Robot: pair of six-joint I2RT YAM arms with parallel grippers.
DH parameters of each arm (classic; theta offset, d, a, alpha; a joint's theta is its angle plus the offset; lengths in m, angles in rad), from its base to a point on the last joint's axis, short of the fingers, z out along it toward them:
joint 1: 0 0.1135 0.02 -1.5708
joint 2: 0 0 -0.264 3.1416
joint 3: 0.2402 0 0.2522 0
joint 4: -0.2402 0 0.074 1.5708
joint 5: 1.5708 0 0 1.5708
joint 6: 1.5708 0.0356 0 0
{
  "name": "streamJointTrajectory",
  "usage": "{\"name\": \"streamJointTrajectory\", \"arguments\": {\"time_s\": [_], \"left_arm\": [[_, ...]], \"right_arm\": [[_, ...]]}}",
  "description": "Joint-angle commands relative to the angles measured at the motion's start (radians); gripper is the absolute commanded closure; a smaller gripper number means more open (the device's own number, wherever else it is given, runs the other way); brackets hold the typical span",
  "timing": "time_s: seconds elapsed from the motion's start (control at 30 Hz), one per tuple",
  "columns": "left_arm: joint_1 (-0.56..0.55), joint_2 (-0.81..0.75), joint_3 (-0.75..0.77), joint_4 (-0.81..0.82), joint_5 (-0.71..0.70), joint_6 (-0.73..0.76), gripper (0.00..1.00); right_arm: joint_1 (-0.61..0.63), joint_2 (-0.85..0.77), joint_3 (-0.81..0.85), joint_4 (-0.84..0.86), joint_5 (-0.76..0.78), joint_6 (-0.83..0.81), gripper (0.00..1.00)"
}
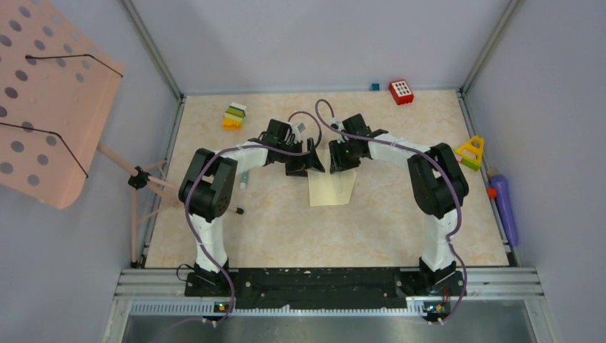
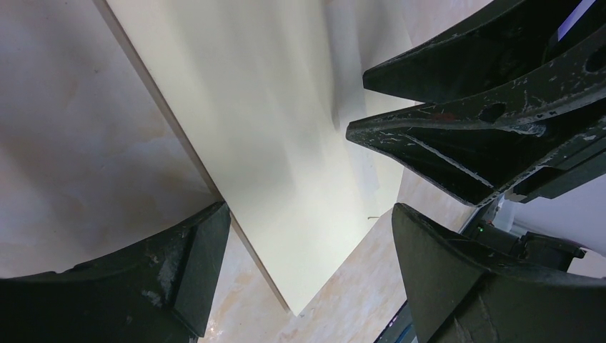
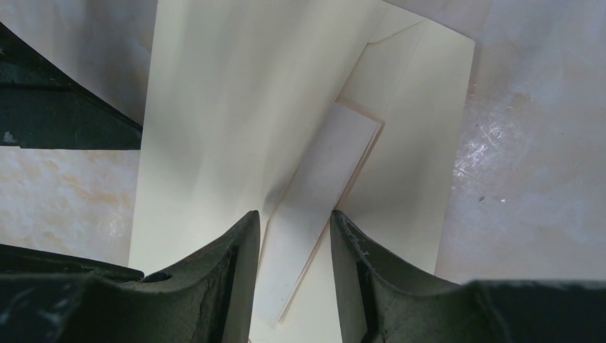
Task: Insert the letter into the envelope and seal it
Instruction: Place the letter in the envelope.
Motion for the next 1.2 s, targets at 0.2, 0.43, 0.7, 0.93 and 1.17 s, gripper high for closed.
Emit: {"name": "streamJointTrajectory", "arguments": {"time_s": [0.2, 0.43, 0.7, 0.93, 1.17], "left_arm": [[-0.014, 0.017, 0.007, 0.004, -0.001, 0.002, 0.11], [-0.015, 0.018, 0.006, 0.004, 0.0, 0.003, 0.11], [-0.015, 0.014, 0.006, -0.002, -0.01, 0.007, 0.11], [-0.015, 0.016, 0.006, -0.005, -0.016, 0.007, 0.11], [-0.015, 0.018, 0.009, -0.003, -0.019, 0.01, 0.11]], "right_arm": [[0.01, 0.022, 0.017, 0.031, -0.064, 0.026, 0.59], [0.01, 0.013, 0.005, 0.048, -0.052, 0.021, 0.59], [0.01, -0.054, 0.02, 0.008, 0.057, -0.014, 0.59], [0.01, -0.095, 0.003, 0.034, 0.073, 0.004, 0.59], [0.01, -0.089, -0.004, 0.074, 0.109, 0.015, 0.59]]}}
